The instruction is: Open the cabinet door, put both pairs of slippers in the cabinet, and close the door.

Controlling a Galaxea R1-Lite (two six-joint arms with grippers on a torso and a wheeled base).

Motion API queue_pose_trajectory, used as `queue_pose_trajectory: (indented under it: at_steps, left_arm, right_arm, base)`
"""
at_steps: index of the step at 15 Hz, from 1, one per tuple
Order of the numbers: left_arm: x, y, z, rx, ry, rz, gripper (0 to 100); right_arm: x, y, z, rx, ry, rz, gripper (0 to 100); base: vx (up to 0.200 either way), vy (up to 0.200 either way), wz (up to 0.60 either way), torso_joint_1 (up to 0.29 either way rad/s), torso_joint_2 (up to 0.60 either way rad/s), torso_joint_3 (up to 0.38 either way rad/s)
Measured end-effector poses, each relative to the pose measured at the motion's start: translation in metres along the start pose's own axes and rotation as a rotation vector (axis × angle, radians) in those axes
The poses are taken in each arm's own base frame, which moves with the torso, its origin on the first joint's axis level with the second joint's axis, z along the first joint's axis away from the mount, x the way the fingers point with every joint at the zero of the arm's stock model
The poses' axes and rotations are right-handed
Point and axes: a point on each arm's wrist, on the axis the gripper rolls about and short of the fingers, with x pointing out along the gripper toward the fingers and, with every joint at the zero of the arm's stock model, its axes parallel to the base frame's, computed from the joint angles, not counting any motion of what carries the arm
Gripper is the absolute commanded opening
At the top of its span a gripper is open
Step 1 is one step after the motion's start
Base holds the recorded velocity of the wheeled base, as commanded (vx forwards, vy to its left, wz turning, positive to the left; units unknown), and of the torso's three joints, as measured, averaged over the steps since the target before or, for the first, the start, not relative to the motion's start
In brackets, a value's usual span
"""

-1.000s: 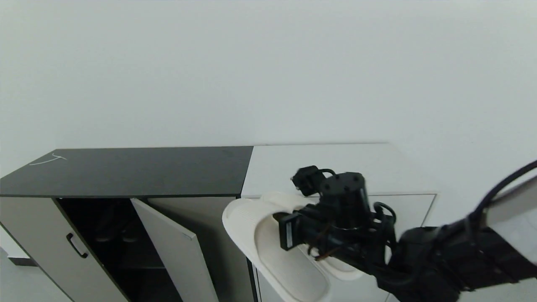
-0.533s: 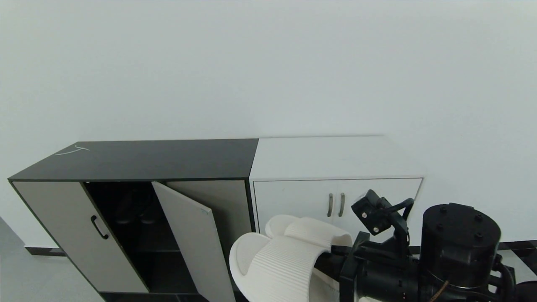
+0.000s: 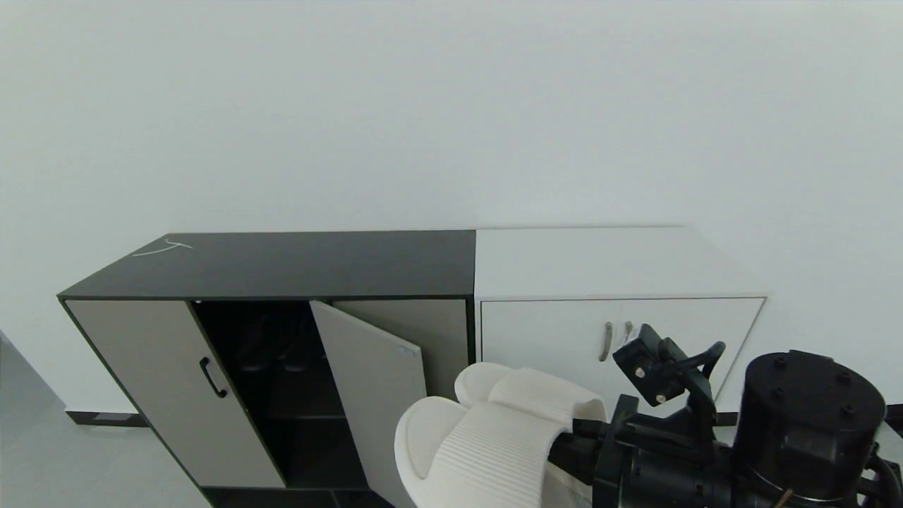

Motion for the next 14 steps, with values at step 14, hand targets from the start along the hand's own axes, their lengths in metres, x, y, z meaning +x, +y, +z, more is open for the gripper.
queue_pose_trajectory:
  at_steps: [14]
  left_arm:
    - [0.0, 0.0, 0.0, -0.003, 0.0, 0.0, 0]
  right_arm:
    - [-0.011, -0.0087, -0.0069, -0.053, -0.011, -0.021, 0]
  base:
    - [0.0, 0.2, 0.0, 0.002, 0.0, 0.003]
